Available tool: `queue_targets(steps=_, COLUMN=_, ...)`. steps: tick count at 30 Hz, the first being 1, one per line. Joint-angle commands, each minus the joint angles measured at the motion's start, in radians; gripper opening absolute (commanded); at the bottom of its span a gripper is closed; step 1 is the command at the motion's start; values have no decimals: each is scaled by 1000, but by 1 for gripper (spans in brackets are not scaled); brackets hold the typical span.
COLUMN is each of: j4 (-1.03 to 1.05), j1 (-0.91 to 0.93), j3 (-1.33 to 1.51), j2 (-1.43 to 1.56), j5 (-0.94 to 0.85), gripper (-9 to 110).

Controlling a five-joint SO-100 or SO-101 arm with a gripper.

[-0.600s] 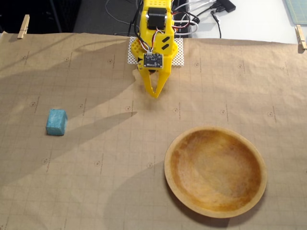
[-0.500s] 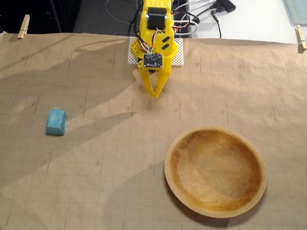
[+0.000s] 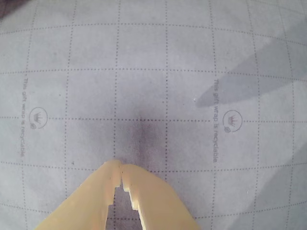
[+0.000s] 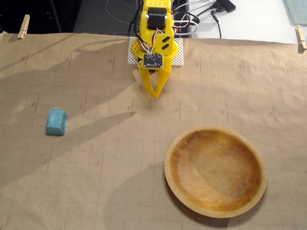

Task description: Grasp a blue block and put it in the bowl.

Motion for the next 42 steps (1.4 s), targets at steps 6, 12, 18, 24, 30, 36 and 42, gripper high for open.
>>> queue_targets(steps=6, j4=3, j1=2, j3=-18, j2=2, j5=-6, gripper=-3)
queue_targets(steps=12, j4=3, j1=-2, j3=-18, j2=2, j5=-2, gripper=-3)
queue_targets(steps=18, j4=-2, j1=-2, j3=-18, j2=5, j5=-3, gripper=-3)
queue_targets(steps=24, j4=-28, j1=-3, j3=-95, j2=6, j5=-2, gripper=-3)
queue_targets(steps=30, j4=-114, j1=0, j3=-229, j2=6, j5=5, gripper=-3)
queue_targets(steps=36, j4=-186, j1=-3, j3=-344, j2=-5, j5=5, gripper=-3)
queue_targets(steps=42, j4=-224, j1=-3, j3=-453, j2=-8, j5=5, gripper=-3)
